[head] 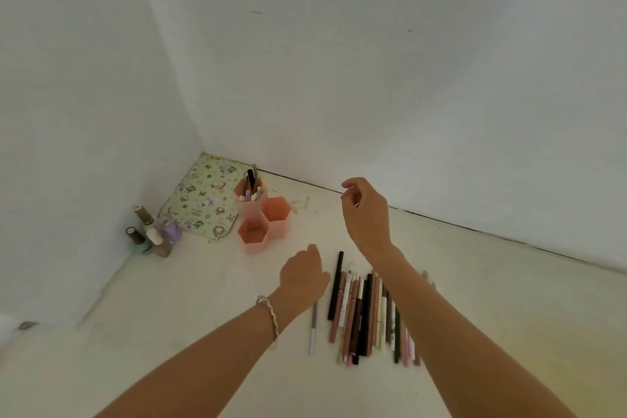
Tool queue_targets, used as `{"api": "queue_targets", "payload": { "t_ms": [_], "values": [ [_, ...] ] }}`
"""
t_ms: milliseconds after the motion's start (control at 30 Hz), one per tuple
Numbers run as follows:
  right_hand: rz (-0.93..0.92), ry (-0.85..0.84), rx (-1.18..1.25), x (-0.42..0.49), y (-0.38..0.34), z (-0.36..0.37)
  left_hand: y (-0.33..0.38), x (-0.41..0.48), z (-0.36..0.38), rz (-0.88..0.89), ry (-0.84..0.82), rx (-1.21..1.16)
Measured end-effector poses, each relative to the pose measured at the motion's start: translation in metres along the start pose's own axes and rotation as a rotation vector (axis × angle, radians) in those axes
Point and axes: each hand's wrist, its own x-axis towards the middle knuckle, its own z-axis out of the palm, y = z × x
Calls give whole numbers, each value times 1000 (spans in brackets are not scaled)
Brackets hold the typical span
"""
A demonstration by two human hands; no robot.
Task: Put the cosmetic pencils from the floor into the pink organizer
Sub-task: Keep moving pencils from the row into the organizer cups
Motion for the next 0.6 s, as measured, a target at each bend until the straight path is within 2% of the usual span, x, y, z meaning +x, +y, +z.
{"api": "queue_targets", "payload": {
  "t_ms": [100, 200, 267, 400, 467, 567, 600],
  "values": [
    [96, -119, -54, -8, 21, -7, 4, 0, 26, -44, -50, 132],
    [192, -262, -108, -15, 40, -9, 3, 2, 24, -33, -28, 116],
    [266, -345, -162, -19, 51, -7, 5, 3, 7, 2, 35, -39],
    [356, -442, -290, -29, 67, 10, 7, 2, -37, 128, 283, -398],
    [344, -438, -367, -36, 70, 20, 6, 0, -55, 185, 389, -504],
    [182, -435, -673, -44, 76, 32, 5, -5, -73, 256, 547, -583],
    [147, -434, -696, -45, 77, 32, 7, -7, -77, 280, 579, -608]
  ]
}}
